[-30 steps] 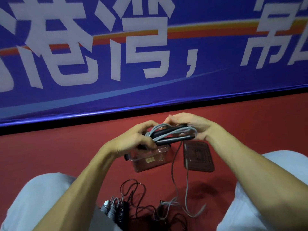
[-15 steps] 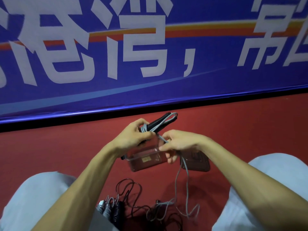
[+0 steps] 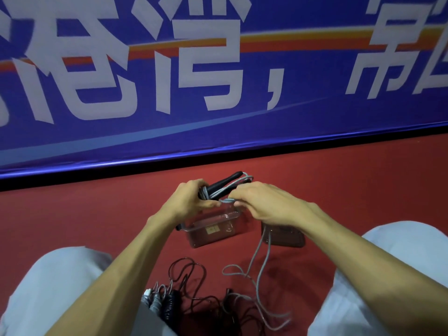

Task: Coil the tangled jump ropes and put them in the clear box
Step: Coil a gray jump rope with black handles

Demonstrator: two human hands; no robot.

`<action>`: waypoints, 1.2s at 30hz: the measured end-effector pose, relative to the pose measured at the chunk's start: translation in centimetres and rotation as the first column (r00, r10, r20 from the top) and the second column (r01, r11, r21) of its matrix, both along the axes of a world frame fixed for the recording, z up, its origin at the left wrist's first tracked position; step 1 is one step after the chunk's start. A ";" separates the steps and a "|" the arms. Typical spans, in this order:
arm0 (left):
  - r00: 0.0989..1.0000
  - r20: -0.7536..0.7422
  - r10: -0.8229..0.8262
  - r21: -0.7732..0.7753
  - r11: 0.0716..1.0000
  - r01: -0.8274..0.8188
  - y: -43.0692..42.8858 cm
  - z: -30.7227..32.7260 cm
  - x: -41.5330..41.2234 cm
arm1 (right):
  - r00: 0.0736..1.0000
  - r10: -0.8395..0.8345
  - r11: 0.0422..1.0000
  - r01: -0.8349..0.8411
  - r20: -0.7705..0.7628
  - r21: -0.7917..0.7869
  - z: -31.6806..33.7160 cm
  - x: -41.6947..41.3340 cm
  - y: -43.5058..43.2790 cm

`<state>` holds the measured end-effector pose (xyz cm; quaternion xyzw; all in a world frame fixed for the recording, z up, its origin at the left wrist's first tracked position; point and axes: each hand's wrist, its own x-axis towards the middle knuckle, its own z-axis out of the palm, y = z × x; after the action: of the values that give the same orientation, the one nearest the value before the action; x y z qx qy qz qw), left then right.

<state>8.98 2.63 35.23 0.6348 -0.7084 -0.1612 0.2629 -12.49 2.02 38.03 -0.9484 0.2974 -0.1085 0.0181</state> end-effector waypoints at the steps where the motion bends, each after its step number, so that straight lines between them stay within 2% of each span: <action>1: 1.000 -0.012 -0.020 0.005 1.000 0.020 0.2 0.2 0.0 | 1.000 -0.003 0.999 0.004 0.026 -0.045 0.1 -0.1 -0.1; 4: 0.996 0.043 -0.079 0.020 0.997 0.079 0.9 0.8 -0.5 | 0.994 -0.002 0.992 0.017 0.112 -0.128 0.1 -0.5 -0.3; 7: 0.973 0.195 -0.124 0.033 0.992 0.120 1.9 0.8 -1.4 | 0.979 0.016 0.974 0.031 0.204 -0.224 0.2 -0.5 -0.3; 9: 0.962 0.229 -0.151 0.055 0.988 0.142 2.6 0.7 -2.3 | 0.959 -0.030 0.969 0.097 0.283 -0.226 0.5 -0.5 -0.4; 13: 0.950 0.279 -0.138 -0.004 0.989 0.145 3.2 0.7 -3.4 | 0.881 -0.204 0.968 0.247 0.427 -0.047 0.4 -0.5 -1.1; 16: 0.944 0.283 -0.169 -0.006 0.984 0.178 3.1 0.7 -3.5 | 0.804 -0.356 0.930 0.259 0.477 0.260 0.3 -0.5 -2.0; 18: 0.950 0.200 -0.241 0.046 0.970 0.237 3.0 0.7 -3.2 | 0.768 -0.410 0.858 0.141 0.492 0.494 0.5 -0.6 -2.3; 19: 0.949 0.134 -0.284 0.068 0.958 0.277 3.1 0.9 -3.2 | 0.718 -0.446 0.788 0.032 0.534 0.615 0.7 -0.7 -2.3; 21: 0.939 -0.099 -0.329 0.116 0.934 0.339 3.4 1.6 -3.1 | 0.526 -0.606 0.589 -0.209 0.597 0.781 1.1 -0.9 -2.3; 22: 0.913 -0.243 -0.328 0.126 0.922 0.365 3.7 2.0 -3.1 | 0.437 -0.693 0.487 -0.302 0.573 0.819 1.3 -1.0 -2.5; 23: 0.873 -0.373 -0.316 0.112 0.918 0.380 3.9 2.5 -3.1 | 0.386 -0.751 0.413 -0.357 0.535 0.838 1.4 -1.1 -2.5; 24: 0.832 -0.471 -0.293 0.080 0.925 0.371 4.1 2.8 -3.2 | 0.357 -0.785 0.373 -0.379 0.506 0.847 1.4 -0.9 -2.5; 26: 0.746 -0.632 -0.211 0.033 0.954 0.298 4.2 3.6 -3.5 | 0.333 -0.802 0.360 -0.394 0.497 0.846 1.0 -0.2 -2.3; 28: 0.626 -0.772 -0.107 0.051 0.972 0.228 4.0 4.0 -3.5 | 0.388 -0.776 0.360 -0.375 0.497 0.854 0.6 0.6 -1.9; 30: 0.582 -0.812 -0.055 0.060 0.982 0.177 3.7 4.1 -3.4 | 0.524 -0.693 0.364 -0.338 0.495 0.868 0.4 1.0 -1.5; 33: 0.651 -0.758 -0.041 0.031 0.994 0.100 3.3 3.8 -3.1 | 0.731 -0.534 0.434 -0.192 0.424 0.880 0.0 1.1 -1.2; 35: 0.699 -0.715 -0.008 0.038 0.998 0.049 3.0 3.3 -3.1 | 0.820 -0.457 0.478 -0.100 0.345 0.872 -0.4 1.0 -1.1; 36: 0.728 -0.685 0.006 0.042 0.999 0.031 2.8 3.0 -3.0 | 0.866 -0.412 0.531 -0.025 0.284 0.847 -0.7 0.9 -1.1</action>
<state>5.94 5.40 38.18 0.5325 -0.5615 -0.4034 0.4882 -11.59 0.88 37.33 -0.7321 0.4066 -0.1739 0.5181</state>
